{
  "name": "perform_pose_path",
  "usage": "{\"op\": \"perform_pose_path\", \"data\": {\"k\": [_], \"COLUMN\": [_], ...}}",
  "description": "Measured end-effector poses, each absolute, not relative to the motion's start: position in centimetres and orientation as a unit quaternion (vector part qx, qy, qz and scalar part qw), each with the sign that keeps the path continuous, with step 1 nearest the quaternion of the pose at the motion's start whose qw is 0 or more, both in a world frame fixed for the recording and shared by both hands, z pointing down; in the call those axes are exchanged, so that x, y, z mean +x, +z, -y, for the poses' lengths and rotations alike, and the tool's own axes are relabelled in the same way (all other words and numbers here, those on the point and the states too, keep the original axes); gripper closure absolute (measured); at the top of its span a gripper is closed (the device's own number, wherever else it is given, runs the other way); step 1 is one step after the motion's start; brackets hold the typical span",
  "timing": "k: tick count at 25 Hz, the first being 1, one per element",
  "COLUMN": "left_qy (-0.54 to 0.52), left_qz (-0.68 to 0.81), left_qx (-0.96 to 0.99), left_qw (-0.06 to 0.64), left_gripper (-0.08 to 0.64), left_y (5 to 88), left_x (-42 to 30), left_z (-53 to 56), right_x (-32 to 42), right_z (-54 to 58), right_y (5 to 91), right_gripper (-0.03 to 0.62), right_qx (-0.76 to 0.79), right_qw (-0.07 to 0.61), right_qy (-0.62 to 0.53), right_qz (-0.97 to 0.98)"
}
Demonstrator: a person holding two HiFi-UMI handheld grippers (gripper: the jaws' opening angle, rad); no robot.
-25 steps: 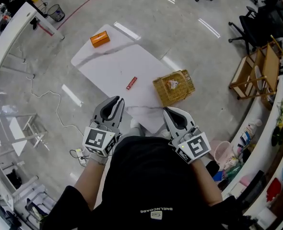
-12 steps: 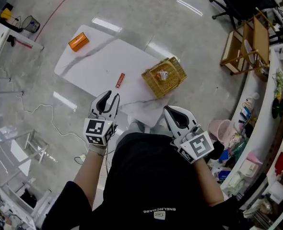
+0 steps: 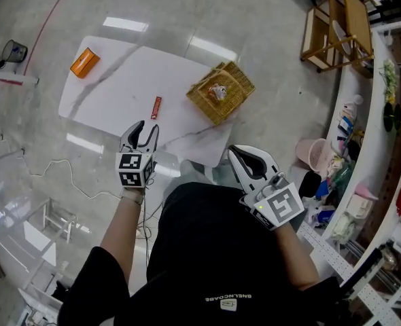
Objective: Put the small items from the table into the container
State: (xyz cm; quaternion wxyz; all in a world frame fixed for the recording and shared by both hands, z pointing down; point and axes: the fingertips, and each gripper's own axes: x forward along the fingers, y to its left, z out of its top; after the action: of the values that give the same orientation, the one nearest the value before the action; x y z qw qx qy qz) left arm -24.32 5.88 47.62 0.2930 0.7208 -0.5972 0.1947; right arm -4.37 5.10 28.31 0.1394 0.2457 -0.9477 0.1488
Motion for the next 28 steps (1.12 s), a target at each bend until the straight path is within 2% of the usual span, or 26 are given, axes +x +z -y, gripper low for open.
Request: {"op": "perform_pose_path", "data": {"k": [14, 28], "left_qy": [0.279, 0.333], "left_qz": [0.56, 0.549], "left_qx": [0.696, 0.657], "left_qw": [0.352, 0.395], "left_gripper": [0.345, 0.339], "left_y": [61.3, 72.6], "left_x": [-25.5, -27.1], "left_z": [-3.6, -4.1], "right_x": [-2.5, -2.1], "right_z": [-4.7, -6.0], "right_y": [32.8, 37.4], "right_gripper": [0.592, 0.592], "right_qx": [0.287, 0.296], "right_qw": [0.184, 0.214], "right_qy": [0.214, 0.26], "right_qz": [0.915, 0.894]}}
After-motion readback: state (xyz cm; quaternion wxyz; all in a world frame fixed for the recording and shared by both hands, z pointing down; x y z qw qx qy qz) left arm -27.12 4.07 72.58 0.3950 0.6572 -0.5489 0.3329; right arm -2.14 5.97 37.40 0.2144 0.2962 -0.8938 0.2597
